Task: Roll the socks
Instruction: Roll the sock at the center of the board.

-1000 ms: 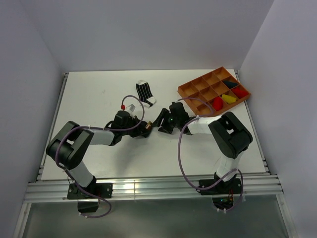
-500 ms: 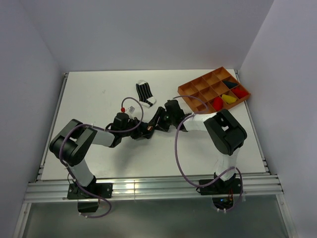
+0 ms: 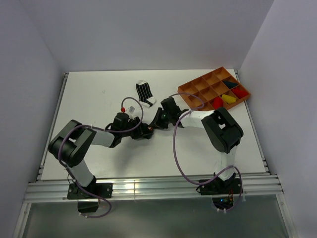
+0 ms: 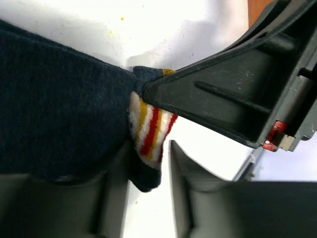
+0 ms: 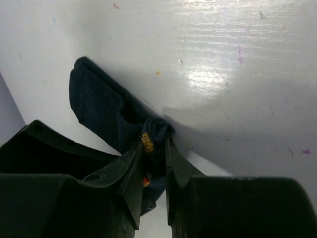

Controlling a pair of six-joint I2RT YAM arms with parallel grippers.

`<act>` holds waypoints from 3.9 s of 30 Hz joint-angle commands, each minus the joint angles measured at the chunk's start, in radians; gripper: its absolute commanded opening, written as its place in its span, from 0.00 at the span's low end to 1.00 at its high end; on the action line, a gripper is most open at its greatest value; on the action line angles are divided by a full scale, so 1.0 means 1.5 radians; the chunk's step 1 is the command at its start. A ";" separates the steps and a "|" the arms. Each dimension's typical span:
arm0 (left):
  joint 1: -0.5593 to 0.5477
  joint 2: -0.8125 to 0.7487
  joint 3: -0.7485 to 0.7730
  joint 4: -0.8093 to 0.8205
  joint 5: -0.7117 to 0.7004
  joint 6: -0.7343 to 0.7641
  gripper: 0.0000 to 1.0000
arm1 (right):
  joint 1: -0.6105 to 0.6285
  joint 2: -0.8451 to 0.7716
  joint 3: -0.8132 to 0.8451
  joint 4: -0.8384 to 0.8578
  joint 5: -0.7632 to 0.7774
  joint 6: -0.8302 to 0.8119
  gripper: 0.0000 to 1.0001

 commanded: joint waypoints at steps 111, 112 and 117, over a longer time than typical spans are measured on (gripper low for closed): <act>-0.229 0.025 0.187 -0.421 -0.463 0.182 0.01 | -0.046 -0.113 0.014 -0.069 -0.037 -0.027 0.53; -0.208 0.014 0.180 -0.408 -0.438 0.178 0.01 | -0.052 -0.127 0.007 -0.061 -0.035 -0.024 0.56; -0.143 -0.009 0.163 -0.353 -0.288 0.155 0.01 | -0.063 -0.156 -0.049 -0.003 -0.014 0.008 0.67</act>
